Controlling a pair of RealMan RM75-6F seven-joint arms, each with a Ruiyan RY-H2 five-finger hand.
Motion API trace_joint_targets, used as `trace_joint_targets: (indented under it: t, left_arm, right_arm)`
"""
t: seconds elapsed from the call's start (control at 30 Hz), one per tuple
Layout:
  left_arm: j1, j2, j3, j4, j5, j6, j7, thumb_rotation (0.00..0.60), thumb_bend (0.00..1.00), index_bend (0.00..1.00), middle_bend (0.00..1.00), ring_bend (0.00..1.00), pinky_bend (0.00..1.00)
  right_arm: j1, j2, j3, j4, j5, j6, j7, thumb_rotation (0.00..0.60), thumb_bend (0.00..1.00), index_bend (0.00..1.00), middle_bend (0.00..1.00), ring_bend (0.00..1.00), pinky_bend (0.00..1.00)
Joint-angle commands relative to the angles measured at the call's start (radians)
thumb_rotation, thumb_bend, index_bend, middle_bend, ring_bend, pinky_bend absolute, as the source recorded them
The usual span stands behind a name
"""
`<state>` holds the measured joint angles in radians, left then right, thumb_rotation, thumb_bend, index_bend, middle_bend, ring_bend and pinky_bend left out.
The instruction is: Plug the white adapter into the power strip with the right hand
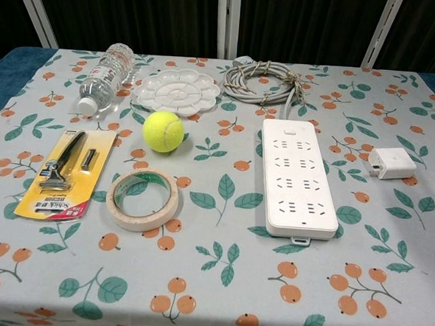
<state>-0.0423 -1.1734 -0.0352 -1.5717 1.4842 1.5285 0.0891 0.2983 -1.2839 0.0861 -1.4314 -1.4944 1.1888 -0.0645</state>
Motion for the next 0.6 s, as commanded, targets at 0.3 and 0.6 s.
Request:
trace_joint_targets:
  t: [0.3,0.6]
  left_arm:
    - [-0.007,-0.002,-0.004,0.003,-0.004,-0.012,-0.004,0.600,0.07,0.00,0.01,0.00,0.00]
    - [-0.011,-0.012,-0.002,0.017,-0.012,-0.028,-0.015,0.600,0.07,0.00,0.01,0.00,0.00]
  right_arm:
    - [0.111,-0.157,0.002,0.197,0.011,-0.118,0.031,0.600,0.03,0.35,0.27,0.07,0.10]
    - [0.150,-0.218,0.004,0.290,0.031,-0.159,0.070,0.600,0.03,0.38,0.27,0.07,0.10]
